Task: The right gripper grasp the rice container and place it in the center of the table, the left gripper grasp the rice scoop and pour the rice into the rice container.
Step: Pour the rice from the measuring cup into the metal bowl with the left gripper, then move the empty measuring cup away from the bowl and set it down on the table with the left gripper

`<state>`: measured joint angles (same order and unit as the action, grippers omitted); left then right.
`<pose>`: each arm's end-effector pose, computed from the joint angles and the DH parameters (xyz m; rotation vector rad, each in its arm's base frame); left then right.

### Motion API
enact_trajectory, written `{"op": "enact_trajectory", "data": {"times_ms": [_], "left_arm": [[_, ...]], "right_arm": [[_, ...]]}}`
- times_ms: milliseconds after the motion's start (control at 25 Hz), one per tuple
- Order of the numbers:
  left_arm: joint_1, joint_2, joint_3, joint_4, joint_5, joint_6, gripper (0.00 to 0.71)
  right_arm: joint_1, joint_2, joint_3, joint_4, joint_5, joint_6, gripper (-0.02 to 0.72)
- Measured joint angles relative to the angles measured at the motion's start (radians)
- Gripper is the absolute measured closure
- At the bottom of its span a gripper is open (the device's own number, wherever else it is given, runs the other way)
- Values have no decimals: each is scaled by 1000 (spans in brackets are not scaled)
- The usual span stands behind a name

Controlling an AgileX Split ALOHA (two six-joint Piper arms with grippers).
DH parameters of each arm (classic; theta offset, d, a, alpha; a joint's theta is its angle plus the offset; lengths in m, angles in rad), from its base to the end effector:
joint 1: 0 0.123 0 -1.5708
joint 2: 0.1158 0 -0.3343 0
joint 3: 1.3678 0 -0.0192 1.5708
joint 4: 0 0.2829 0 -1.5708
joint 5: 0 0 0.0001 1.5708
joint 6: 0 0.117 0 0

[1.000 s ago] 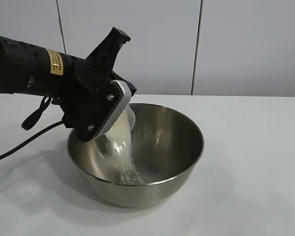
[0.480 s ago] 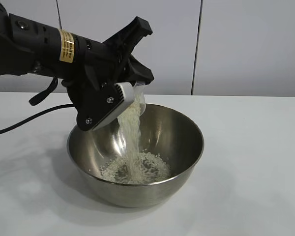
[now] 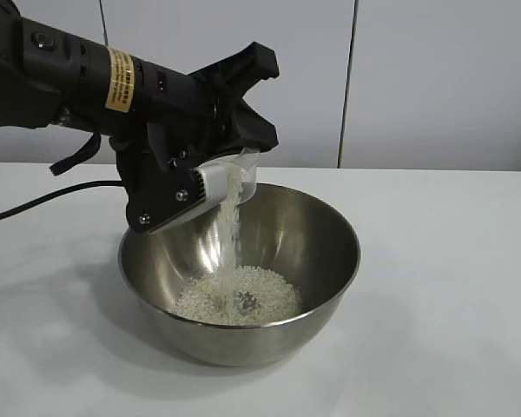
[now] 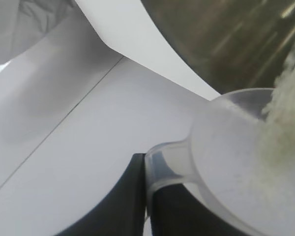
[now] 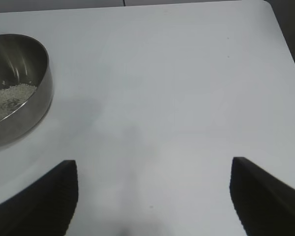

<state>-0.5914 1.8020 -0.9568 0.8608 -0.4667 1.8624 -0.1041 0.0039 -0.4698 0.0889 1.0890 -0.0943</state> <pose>0.3362 -0.2738 0.2098 2.0928 -0.3580 0.9636 0.0000 0.0093 0.2684 0.0065 2.1033 -0.0115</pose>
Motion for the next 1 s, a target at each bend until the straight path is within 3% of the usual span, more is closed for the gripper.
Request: {"op": "enact_trajectory", "data": {"times_ms": [400,560,720,880,1000], "left_arm": [[-19,0,0,0,18,69,707],[-19,0,0,0,18,-2,707],[-19,0,0,0,-66,-372,707],[-19,0,0,-19,-254,-1011,707],[-22,-1,0,-109,-345,-1488,707]], "right_arm": [[0,0,0,0,0,0,126],[0,0,0,0,0,0,126],[0,0,0,0,0,0,126],[0,0,0,0,0,0,126],[0,0,0,0,0,0,126]]}}
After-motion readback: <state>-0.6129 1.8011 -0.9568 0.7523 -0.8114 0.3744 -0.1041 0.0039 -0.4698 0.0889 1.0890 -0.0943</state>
